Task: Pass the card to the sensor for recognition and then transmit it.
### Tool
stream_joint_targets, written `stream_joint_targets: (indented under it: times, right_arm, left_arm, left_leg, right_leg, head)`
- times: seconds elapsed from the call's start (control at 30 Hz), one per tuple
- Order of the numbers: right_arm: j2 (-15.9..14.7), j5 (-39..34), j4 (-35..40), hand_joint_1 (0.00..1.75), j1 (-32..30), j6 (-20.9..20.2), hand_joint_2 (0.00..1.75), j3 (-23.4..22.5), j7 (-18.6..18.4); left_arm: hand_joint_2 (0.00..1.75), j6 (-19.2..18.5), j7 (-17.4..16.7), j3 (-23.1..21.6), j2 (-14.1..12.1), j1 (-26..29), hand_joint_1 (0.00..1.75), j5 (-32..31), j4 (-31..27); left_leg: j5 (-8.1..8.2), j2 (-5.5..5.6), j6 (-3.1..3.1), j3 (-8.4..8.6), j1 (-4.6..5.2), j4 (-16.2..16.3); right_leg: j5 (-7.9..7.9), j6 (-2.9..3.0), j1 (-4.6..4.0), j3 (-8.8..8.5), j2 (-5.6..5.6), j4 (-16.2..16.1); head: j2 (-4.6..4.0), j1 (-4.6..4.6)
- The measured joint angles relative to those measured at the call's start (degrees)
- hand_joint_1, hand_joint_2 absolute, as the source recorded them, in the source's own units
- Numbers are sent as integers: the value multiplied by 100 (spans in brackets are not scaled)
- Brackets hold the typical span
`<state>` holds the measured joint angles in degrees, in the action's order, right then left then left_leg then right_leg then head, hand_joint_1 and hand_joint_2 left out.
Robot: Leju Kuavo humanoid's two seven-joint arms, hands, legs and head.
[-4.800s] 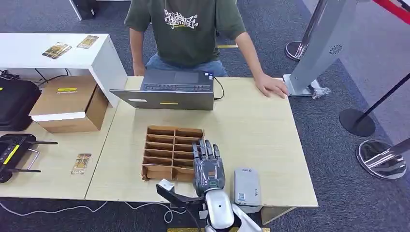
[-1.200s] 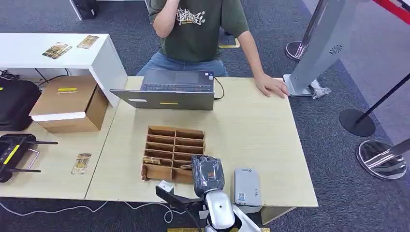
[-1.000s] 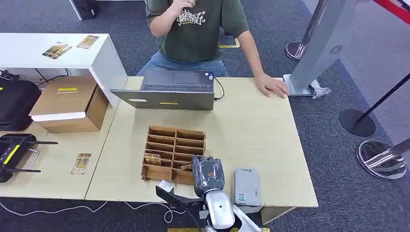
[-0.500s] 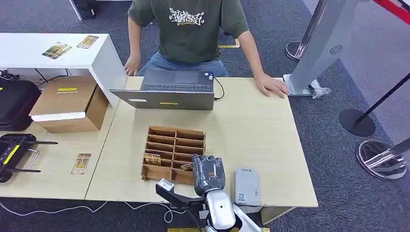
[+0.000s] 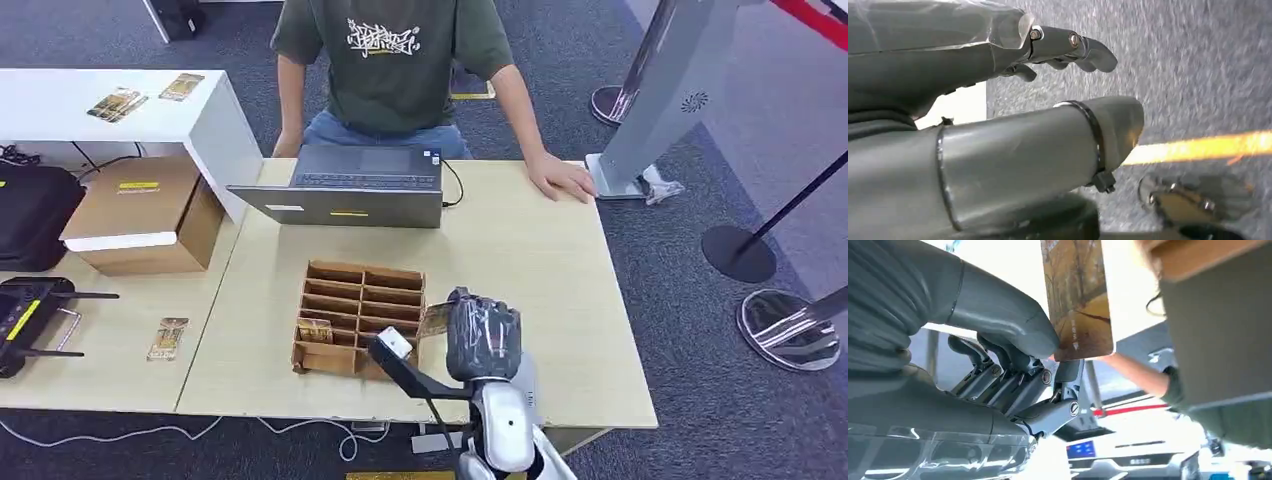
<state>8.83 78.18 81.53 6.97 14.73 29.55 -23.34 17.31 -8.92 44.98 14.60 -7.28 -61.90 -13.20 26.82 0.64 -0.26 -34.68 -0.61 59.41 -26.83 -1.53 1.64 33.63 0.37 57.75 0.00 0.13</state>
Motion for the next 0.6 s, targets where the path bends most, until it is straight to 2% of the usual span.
stream_joint_targets:
  times: [0.23,0.37,0.5,0.6]
  right_arm:
    - [0,57,361,175,-172,9,175,-367,7]
    - [0,19,524,175,-271,186,175,-610,151]
    - [0,-198,684,175,-348,606,175,-882,375]
    - [0,-613,890,175,-439,1286,175,-1200,731]
  left_arm:
    - [0,-85,-57,-11,-92,-4,0,0,0]
    - [0,-81,-87,-13,-92,-3,0,0,0]
    - [0,-87,-85,-17,-92,-3,0,-20,0]
    - [0,-102,-85,-28,-96,-3,0,-39,0]
  left_leg:
    - [0,0,0,1,-1,0]
    - [0,0,0,0,0,0]
    - [0,0,0,0,1,1]
    - [0,1,0,0,2,1]
  right_leg:
    - [0,0,-1,0,0,0]
    - [0,0,0,-1,0,0]
    - [0,0,1,0,0,0]
    - [0,0,1,-1,-2,-1]
  head:
    - [0,-4]
    - [0,-2]
    - [0,-2]
    - [0,-2]
